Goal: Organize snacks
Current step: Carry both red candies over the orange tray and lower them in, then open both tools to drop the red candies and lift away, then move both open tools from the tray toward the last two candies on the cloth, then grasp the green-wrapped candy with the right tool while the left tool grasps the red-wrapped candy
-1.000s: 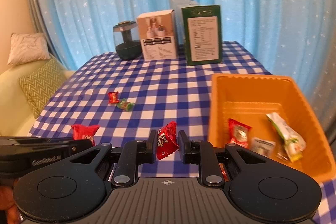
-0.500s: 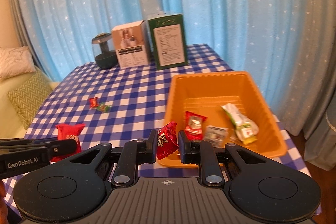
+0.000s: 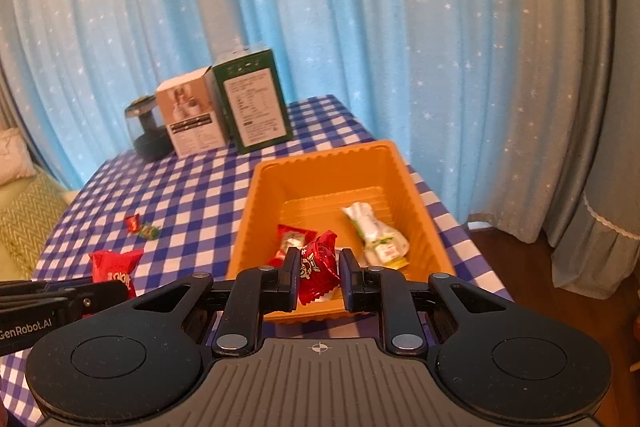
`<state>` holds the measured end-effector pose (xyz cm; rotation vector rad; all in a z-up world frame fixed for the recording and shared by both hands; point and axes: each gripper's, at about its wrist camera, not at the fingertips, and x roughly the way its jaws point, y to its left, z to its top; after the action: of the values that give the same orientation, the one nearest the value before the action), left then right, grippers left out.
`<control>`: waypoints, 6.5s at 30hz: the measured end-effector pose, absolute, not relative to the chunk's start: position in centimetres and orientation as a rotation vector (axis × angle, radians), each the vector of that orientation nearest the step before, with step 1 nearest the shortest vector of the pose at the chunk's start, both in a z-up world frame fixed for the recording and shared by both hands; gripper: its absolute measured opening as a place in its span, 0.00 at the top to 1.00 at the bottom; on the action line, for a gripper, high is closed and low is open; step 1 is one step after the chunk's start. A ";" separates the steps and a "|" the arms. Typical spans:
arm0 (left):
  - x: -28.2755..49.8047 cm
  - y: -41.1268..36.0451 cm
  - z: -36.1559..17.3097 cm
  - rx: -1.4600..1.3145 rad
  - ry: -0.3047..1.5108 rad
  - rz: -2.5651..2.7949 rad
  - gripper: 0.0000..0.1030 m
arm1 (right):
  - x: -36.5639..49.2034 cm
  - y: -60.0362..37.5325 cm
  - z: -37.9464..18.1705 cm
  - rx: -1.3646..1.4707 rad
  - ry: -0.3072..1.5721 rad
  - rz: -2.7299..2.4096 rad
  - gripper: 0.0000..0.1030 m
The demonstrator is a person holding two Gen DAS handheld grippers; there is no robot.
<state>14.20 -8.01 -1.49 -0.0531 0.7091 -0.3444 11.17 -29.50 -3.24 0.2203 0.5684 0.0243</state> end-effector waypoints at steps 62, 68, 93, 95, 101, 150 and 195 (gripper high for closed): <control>23.0 -12.2 -4.9 -0.040 0.765 -0.390 0.66 | 21.8 -35.1 -4.7 0.262 0.665 0.080 0.79; 22.3 -11.3 -4.5 -0.055 0.758 -0.375 0.62 | 21.7 -35.3 -4.8 0.319 0.675 0.082 0.44; 15.3 -4.4 -2.0 -0.108 0.724 -0.252 0.39 | 13.9 -30.6 -1.8 0.325 0.669 0.115 0.43; 14.8 -3.6 -1.7 -0.112 0.717 -0.229 0.32 | 13.6 -29.9 -1.8 0.315 0.672 0.128 0.43; 13.7 -1.3 -1.1 -0.127 0.699 -0.185 0.29 | 13.0 -28.0 -1.5 0.282 0.671 0.156 0.43; 21.5 9.4 -4.8 -0.106 0.692 0.000 0.10 | 21.9 -13.6 -5.2 -0.013 0.637 0.413 0.43; 36.2 15.4 -11.7 -0.164 0.731 0.040 0.20 | 40.4 -2.0 -16.8 -0.315 0.692 0.679 0.78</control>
<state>36.19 15.42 -11.71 -0.1635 0.7315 0.0396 40.40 -1.99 -16.85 -0.3148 0.6923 0.6787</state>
